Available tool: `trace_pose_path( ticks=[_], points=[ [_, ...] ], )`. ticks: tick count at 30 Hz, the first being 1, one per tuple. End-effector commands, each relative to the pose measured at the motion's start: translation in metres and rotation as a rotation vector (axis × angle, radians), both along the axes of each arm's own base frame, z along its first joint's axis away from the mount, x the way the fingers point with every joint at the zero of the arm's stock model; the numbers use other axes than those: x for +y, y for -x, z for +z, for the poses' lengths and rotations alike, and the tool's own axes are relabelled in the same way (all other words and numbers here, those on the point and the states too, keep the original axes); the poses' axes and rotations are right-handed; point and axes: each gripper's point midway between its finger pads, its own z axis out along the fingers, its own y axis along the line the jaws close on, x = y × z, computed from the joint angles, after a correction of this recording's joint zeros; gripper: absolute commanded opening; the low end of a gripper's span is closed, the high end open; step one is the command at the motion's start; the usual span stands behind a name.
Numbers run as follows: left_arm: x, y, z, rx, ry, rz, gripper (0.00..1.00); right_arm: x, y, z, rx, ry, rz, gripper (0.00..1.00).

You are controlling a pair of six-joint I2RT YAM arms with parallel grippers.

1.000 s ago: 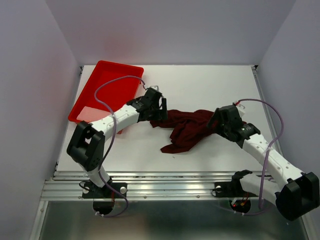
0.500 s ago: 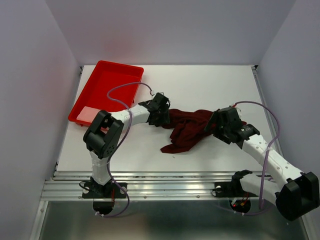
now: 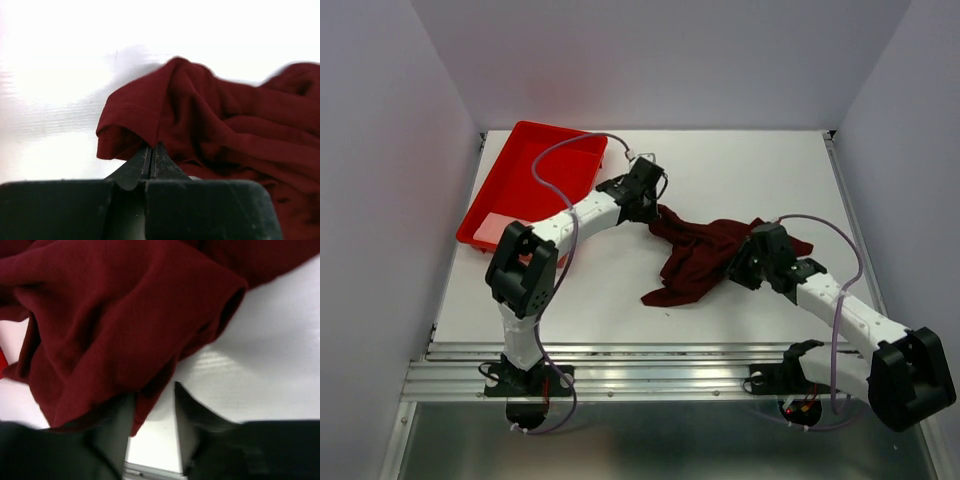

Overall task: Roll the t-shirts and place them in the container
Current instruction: Flatten out the T-shirt at the center of the board.

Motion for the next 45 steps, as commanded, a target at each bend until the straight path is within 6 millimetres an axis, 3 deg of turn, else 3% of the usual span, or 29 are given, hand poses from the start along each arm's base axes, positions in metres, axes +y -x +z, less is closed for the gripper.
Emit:
trace_pose_path(
  ticks=[1,2,5,6,7,8,9,12,13,15,16,17,20,24,28,38,45],
  points=[
    [0.016,-0.015,0.121,-0.225,0.062,0.030,0.00,0.014,-0.041,0.014,-0.131,-0.065,-0.030,0.37],
    [0.019,-0.014,0.146,-0.266,0.077,0.025,0.00,0.013,-0.054,0.018,-0.143,-0.039,-0.047,0.18],
    [0.026,-0.014,0.193,-0.348,0.101,0.027,0.00,0.007,-0.078,0.039,-0.209,0.040,-0.052,0.01],
    [0.032,-0.010,0.209,-0.372,0.107,0.030,0.00,0.010,-0.094,0.065,-0.269,0.042,-0.053,0.01],
    [0.035,-0.009,0.221,-0.391,0.111,0.032,0.00,0.001,-0.103,0.078,-0.312,0.088,-0.060,0.01],
    [0.042,-0.008,0.248,-0.442,0.127,0.040,0.00,-0.002,-0.107,0.092,-0.335,0.111,-0.062,0.01],
    [0.047,-0.006,0.259,-0.458,0.126,0.047,0.00,-0.014,-0.122,0.126,-0.412,0.139,-0.088,0.01],
    [0.067,-0.003,0.309,-0.555,0.160,0.077,0.00,-0.034,-0.132,0.177,-0.503,0.187,-0.124,0.01],
    [0.073,-0.002,0.321,-0.579,0.170,0.086,0.00,-0.041,-0.135,0.218,-0.591,0.215,-0.142,0.01],
    [0.088,0.003,0.356,-0.649,0.206,0.102,0.00,-0.058,-0.133,0.256,-0.653,0.267,-0.187,0.01],
    [0.091,0.006,0.366,-0.666,0.218,0.093,0.00,-0.071,-0.128,0.298,-0.736,0.301,-0.238,0.01],
    [0.097,0.008,0.378,-0.690,0.228,0.098,0.00,-0.077,-0.127,0.312,-0.760,0.321,-0.257,0.01],
    [0.113,0.026,0.431,-0.798,0.283,0.090,0.00,-0.101,-0.095,0.386,-0.915,0.346,-0.346,0.01],
    [0.122,0.052,0.474,-0.897,0.348,0.056,0.00,-0.116,-0.062,0.441,-1.039,0.345,-0.385,0.01],
    [0.117,0.071,0.492,-0.940,0.428,-0.002,0.00,-0.112,-0.048,0.459,-1.089,0.308,-0.354,0.01],
    [0.106,0.056,0.462,-0.872,0.405,-0.007,0.00,-0.104,-0.068,0.427,-1.013,0.320,-0.327,0.01],
    [0.105,0.056,0.461,-0.869,0.410,-0.008,0.00,-0.109,-0.066,0.424,-1.006,0.332,-0.347,0.01]
  ],
)
